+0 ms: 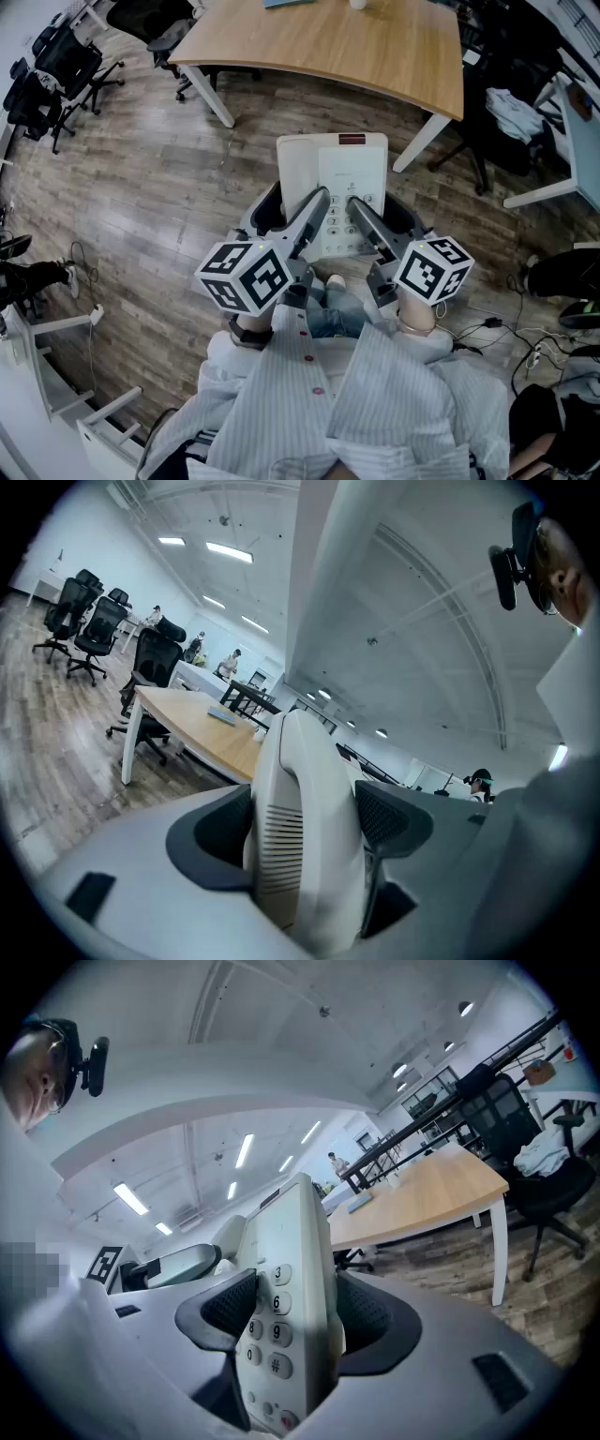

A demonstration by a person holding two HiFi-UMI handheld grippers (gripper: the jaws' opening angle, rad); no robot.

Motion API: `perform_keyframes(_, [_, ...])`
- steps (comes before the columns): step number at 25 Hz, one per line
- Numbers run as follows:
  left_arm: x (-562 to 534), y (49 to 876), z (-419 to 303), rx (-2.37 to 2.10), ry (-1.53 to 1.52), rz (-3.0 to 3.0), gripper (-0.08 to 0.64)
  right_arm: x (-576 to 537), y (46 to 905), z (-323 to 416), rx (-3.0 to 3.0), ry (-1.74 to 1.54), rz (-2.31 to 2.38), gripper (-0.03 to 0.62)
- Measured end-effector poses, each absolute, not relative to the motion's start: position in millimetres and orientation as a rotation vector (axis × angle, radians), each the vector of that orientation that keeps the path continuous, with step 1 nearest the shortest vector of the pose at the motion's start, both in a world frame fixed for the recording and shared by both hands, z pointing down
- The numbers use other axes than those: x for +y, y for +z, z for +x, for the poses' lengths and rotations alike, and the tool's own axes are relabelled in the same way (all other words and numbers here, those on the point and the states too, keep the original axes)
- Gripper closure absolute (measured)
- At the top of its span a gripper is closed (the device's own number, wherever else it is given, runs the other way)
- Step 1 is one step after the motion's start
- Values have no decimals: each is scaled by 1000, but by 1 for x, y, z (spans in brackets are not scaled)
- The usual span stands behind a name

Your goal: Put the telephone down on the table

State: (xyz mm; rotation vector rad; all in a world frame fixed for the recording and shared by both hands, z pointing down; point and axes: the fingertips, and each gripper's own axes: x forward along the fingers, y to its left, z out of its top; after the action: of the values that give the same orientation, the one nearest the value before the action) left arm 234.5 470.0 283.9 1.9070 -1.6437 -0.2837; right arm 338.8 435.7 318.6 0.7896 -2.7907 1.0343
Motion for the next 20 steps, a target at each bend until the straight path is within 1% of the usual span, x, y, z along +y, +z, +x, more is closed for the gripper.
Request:
perform_keyframes(13, [485, 280, 225, -1730, -311, 1869, 212, 443, 314, 324, -2818, 1010, 672, 318])
perform_keyframes(20, [499, 281, 233, -1749, -327, 1866, 212, 455, 315, 332, -2829, 995, 651, 318])
